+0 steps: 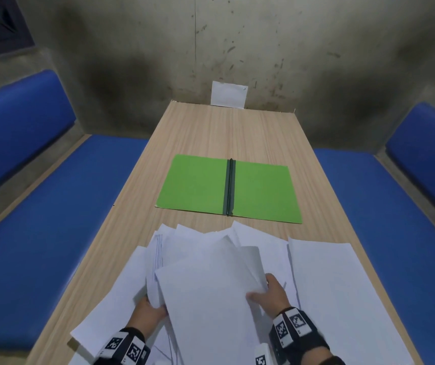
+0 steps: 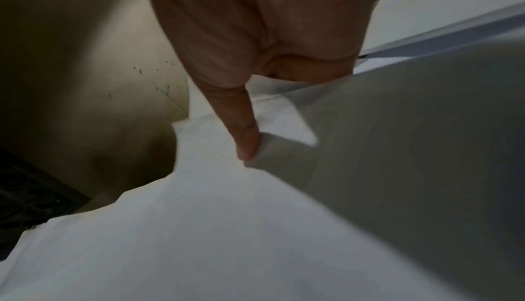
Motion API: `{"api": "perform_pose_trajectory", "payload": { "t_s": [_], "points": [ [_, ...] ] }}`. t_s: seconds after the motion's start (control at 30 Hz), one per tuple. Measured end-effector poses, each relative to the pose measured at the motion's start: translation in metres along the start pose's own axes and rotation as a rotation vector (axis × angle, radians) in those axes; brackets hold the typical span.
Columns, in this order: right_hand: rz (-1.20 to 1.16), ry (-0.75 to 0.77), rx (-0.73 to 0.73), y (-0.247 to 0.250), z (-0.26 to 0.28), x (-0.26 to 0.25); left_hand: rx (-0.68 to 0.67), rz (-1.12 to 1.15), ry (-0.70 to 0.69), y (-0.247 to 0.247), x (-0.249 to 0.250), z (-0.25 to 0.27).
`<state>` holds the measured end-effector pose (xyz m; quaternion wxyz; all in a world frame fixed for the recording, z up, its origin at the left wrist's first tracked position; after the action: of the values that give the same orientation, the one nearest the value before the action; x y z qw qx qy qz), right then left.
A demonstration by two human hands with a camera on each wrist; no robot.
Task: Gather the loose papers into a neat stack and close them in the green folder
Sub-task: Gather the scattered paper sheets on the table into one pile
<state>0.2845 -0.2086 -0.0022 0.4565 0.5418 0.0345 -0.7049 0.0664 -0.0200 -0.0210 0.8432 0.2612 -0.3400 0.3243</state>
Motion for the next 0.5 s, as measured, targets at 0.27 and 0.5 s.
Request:
{"api": "perform_pose_trajectory", "payload": {
  "t_s": [0.27,0.5],
  "points": [
    [-0.045,-0.233,0.187,0.033,0.009,0.038,0.023,0.106,0.048,0.004,-0.003,-0.001],
    [-0.305,-0.234,0.288,0.027,0.010,0.055,0.043,0.146,0.074,0.007,-0.010,-0.004]
  ]
}}
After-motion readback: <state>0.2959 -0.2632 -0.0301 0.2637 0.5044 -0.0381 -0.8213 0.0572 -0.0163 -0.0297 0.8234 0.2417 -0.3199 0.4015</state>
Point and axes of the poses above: each hand's wrist, its own z-axis away from the middle knuckle, its own y-axis out of the back of the hand, x = y × z, the point moved 5 cm from there along -z, towards the middle knuckle, and after that the axes turned 7 degrees about y, right-handed, at the moved point
